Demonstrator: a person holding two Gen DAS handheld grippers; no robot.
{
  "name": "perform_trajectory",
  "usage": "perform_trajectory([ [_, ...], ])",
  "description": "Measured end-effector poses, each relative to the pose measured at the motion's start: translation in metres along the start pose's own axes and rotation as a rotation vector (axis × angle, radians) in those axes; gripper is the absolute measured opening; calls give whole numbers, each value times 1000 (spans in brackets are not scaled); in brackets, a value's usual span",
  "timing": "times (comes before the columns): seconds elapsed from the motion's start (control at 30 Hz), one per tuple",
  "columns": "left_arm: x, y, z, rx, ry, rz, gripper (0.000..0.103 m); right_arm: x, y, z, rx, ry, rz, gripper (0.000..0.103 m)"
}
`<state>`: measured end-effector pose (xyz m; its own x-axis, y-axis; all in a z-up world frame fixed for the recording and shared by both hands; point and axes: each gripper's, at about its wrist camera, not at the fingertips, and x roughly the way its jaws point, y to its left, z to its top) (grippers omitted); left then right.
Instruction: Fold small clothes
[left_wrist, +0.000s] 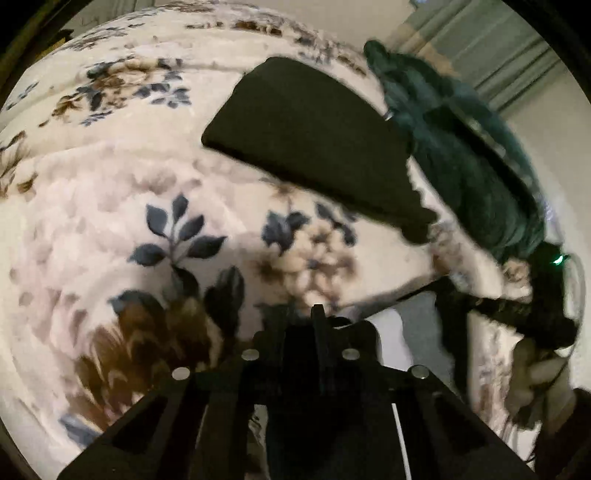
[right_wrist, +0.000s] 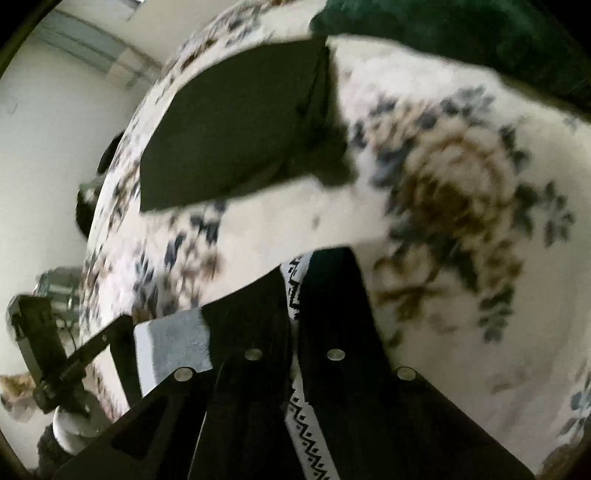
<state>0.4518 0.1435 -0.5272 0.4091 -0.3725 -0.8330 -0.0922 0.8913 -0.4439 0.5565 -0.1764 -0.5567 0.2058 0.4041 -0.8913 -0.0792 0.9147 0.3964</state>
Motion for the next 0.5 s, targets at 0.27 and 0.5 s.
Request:
perform_trajectory([
  [0.27, 16, 7, -2, 2, 85, 18, 10, 2, -31, 4, 131, 116, 87, 51],
  [0.5, 19, 10, -4, -24, 85, 20, 10, -38, -57, -74, 169, 192, 35, 55],
])
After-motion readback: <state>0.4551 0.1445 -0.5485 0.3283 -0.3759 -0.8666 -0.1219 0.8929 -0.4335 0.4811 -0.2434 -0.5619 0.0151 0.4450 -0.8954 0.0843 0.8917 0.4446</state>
